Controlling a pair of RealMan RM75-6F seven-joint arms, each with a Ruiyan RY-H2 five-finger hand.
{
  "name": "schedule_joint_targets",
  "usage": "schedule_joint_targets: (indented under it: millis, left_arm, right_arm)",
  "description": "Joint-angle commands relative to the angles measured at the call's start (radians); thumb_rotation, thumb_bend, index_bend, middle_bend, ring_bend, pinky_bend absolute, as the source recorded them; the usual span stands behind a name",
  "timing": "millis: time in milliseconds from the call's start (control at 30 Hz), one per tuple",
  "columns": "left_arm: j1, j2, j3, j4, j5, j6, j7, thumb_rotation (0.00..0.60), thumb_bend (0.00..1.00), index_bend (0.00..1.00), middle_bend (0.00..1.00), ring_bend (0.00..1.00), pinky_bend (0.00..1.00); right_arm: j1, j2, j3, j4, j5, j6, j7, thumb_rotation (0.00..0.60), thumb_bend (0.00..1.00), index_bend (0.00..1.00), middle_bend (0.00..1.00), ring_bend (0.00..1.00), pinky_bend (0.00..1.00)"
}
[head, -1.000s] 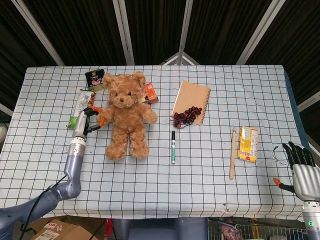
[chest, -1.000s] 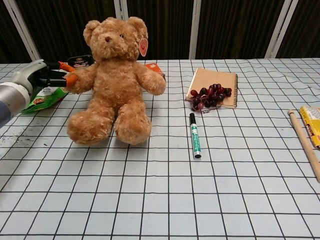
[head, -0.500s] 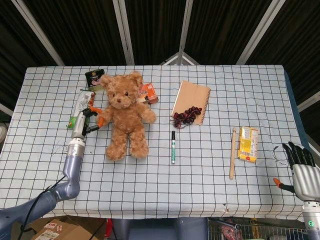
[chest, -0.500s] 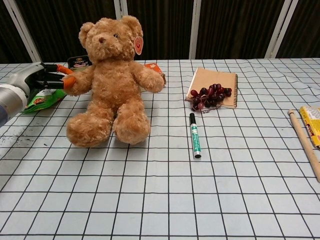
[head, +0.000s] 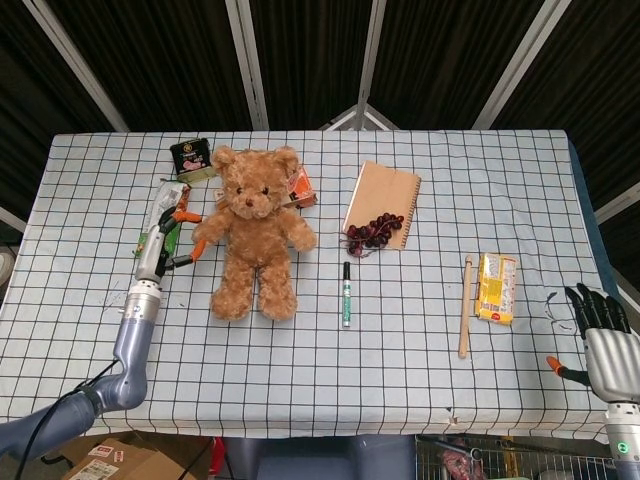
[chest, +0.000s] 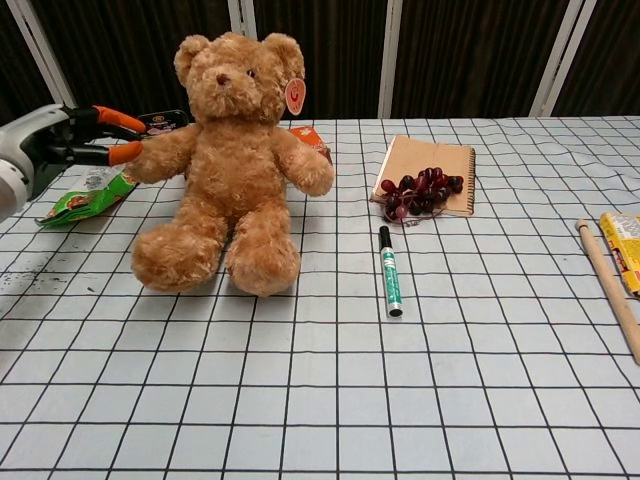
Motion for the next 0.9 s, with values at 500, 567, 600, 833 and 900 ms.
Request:
schedule_joint_targets:
  millis: [500, 567, 600, 833, 900]
  left_arm:
    - [0.401, 0.467, 0.384, -0.475, 0.259, 0.476, 0.81, 0.6, 0.49, 0.32, 0.21, 0.0, 0.0]
    - [0.428, 0.466, 0.389, -0.452, 0.261, 0.521, 0.849, 0.6, 0.49, 0.31, 0.19, 0.0, 0.0]
    - [0.434, 0.465, 0.389, -0.434, 0.269, 0.533, 0.846, 0.6, 0.49, 0.3, 0.17, 0.0, 0.0]
    - [0.444, 0.428, 0.366, -0.255, 0.34, 0.607, 0.83, 0.6, 0.49, 0.26, 0.1, 0.0, 0.0]
    - [0.447, 0.425, 0.364, -0.25, 0.337, 0.604, 0.819, 0.6, 0.49, 0.25, 0.09, 0.0, 0.0]
  right_arm:
    - [-0.005, 0.003, -0.005, -0.012, -0.018, 0.016, 0.001, 0.6, 0.17, 0.02, 0.0, 0.0, 0.0]
    - [-0.007, 0.003, -0.005, -0.014, -0.02, 0.02, 0.0, 0.6, 0.17, 0.02, 0.0, 0.0, 0.0]
    - [-0.007, 0.003, -0.005, -0.015, -0.022, 0.023, 0.0, 0.6, 0.17, 0.02, 0.0, 0.0, 0.0]
    - [-0.014, 0.006, 0.0, -0.026, -0.016, 0.037, -0.013, 0.6, 0.17, 0.02, 0.0, 0.0, 0.0]
    - [-0.016, 0.01, -0.001, -0.031, -0.017, 0.04, -0.013, 0.6, 0.17, 0.02, 0.0, 0.0, 0.0]
